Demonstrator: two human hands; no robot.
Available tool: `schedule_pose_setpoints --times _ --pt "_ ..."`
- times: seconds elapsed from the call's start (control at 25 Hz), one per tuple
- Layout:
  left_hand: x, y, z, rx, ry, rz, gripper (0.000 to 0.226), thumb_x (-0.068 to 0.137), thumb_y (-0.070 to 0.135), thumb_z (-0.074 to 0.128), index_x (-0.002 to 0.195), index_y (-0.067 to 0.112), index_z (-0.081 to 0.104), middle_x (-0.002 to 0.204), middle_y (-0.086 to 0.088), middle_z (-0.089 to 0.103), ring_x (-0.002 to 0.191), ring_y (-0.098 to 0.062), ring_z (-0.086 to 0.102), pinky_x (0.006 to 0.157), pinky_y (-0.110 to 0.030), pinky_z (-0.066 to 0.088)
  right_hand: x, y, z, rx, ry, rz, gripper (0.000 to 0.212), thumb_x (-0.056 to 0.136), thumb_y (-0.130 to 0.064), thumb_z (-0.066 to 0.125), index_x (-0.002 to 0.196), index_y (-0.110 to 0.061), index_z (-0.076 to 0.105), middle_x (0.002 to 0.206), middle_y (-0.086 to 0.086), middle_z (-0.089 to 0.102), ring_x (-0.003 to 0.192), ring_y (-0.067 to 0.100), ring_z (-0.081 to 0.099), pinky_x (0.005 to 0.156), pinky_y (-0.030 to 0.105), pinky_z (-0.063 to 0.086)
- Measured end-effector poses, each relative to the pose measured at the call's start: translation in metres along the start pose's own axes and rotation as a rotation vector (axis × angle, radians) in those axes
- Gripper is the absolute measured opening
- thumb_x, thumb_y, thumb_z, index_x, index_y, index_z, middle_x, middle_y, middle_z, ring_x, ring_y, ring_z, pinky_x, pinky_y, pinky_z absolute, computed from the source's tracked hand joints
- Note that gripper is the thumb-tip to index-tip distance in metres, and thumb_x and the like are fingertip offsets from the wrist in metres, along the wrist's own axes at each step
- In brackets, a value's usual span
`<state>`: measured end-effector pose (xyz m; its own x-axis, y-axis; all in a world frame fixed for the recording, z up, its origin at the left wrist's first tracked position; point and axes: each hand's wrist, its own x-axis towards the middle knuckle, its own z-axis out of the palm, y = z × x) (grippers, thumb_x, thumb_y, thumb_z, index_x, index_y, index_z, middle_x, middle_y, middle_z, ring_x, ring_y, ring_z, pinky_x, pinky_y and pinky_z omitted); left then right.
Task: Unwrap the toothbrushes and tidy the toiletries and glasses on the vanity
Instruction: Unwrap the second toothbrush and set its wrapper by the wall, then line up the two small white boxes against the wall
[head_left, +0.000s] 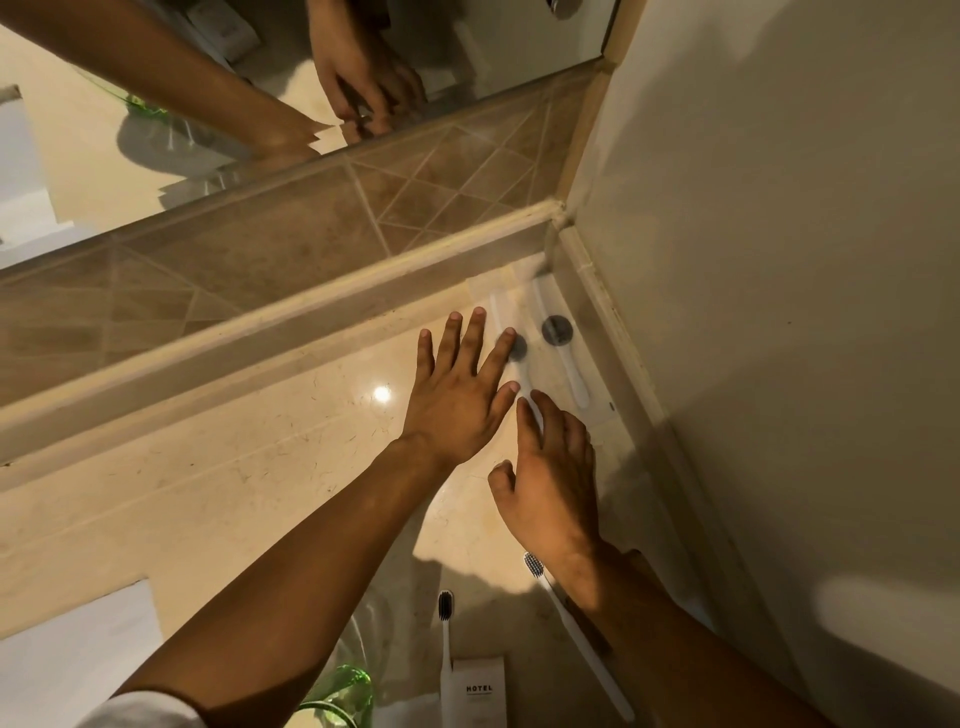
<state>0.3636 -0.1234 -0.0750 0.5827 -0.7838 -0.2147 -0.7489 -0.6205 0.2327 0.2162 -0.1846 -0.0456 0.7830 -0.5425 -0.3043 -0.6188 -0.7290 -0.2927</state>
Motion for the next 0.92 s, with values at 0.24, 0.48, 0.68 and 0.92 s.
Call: schedule_pose_setpoints --times 0.24,0.48,0.68,0.92 --pt "-0.041 0.023 -0.016 -0.158 0.107 -0.095 0.057 0.103 0.045 0.033 0.153 0.016 0.032 0.162 -0.014 0.028 0.151 -0.034 0.020 0.123 -0.053 0.016 -0.018 0.011 -0.007 0.139 0.211 -0.100 0.052 0.084 -0.022 0.065 0.135 -0.019 0.054 0.148 0.007 0.046 0.134 0.027 0.041 0.106 0.046 0.044" --pt "-0.132 0.068 -0.014 -0.392 0.240 -0.137 0.031 0.093 0.026 0.055 0.119 0.012 0.064 0.111 -0.009 0.065 0.100 -0.028 0.058 0.087 -0.042 0.049 -0.076 0.055 -0.021 0.277 0.227 -0.116 0.035 0.080 -0.017 0.060 0.115 -0.017 0.063 0.126 0.004 0.051 0.114 0.026 0.050 0.090 0.048 0.052" --pt "-0.199 0.113 -0.009 -0.562 0.122 -0.196 0.018 0.094 0.016 0.054 0.106 0.008 0.066 0.101 -0.011 0.063 0.090 -0.028 0.061 0.069 -0.024 0.030 -0.125 0.090 -0.035 0.317 0.251 -0.059 0.027 0.081 -0.005 0.066 0.107 -0.015 0.064 0.114 0.006 0.056 0.105 0.024 0.053 0.094 0.040 0.047" --pt "-0.240 0.153 0.013 -0.603 -0.062 -0.192 0.019 0.093 0.012 0.054 0.105 0.008 0.067 0.103 -0.013 0.067 0.092 -0.031 0.064 0.071 -0.026 0.038 -0.188 0.118 -0.019 0.226 0.087 0.064 0.026 0.083 -0.015 0.065 0.109 -0.017 0.064 0.111 0.006 0.056 0.099 0.025 0.055 0.084 0.043 0.052"
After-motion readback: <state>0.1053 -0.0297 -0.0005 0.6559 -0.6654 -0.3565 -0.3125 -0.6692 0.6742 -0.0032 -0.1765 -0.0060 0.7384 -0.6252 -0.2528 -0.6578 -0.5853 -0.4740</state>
